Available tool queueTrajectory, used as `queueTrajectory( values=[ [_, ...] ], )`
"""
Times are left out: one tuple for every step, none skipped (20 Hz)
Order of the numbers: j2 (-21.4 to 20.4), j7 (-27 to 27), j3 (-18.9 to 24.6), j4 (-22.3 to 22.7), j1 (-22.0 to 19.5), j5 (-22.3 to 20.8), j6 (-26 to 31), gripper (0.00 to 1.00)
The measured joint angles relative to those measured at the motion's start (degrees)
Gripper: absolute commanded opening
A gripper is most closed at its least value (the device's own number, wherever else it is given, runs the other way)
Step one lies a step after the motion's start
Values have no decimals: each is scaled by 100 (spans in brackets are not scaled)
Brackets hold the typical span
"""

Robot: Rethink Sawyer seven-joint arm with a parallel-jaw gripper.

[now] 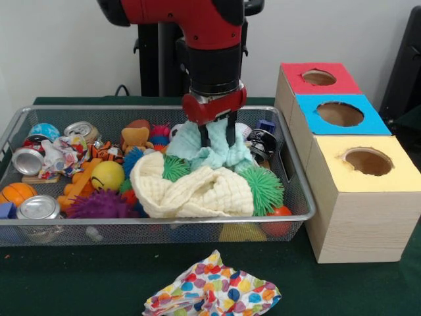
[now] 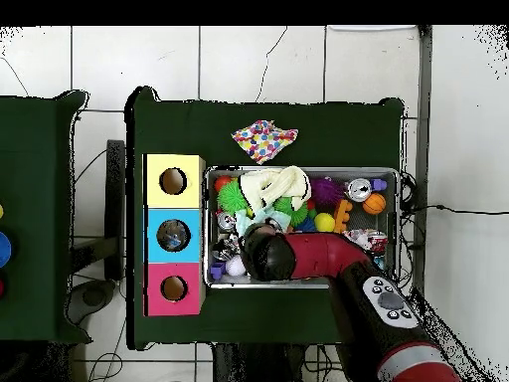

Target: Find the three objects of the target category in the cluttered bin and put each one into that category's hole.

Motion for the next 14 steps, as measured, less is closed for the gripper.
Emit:
queueTrajectory(
  values=[
    [42,0,0,0,-15,0,-25,100],
    [157,0,-2,-3,-45,1,-79,100],
    [191,0,-4,-7,-49,0,-90,100],
    [235,0,-5,-17,-51,1,-97,100],
    [280,0,-7,-27,-52,1,-105,100],
    [319,0,-5,-41,-51,2,-106,100],
    [338,0,-4,-51,-51,2,-106,100],
    [357,0,-4,-66,-51,4,-106,100],
    [368,0,-4,-82,-52,4,-105,100],
    [375,0,-4,-107,-51,4,-105,100],
    [375,0,-4,-113,-51,4,-104,100],
    [375,0,-4,-115,-51,4,-104,100],
    [375,0,-4,-115,-51,2,-104,100],
    [376,0,-4,-115,-51,2,-104,100]
  ],
)
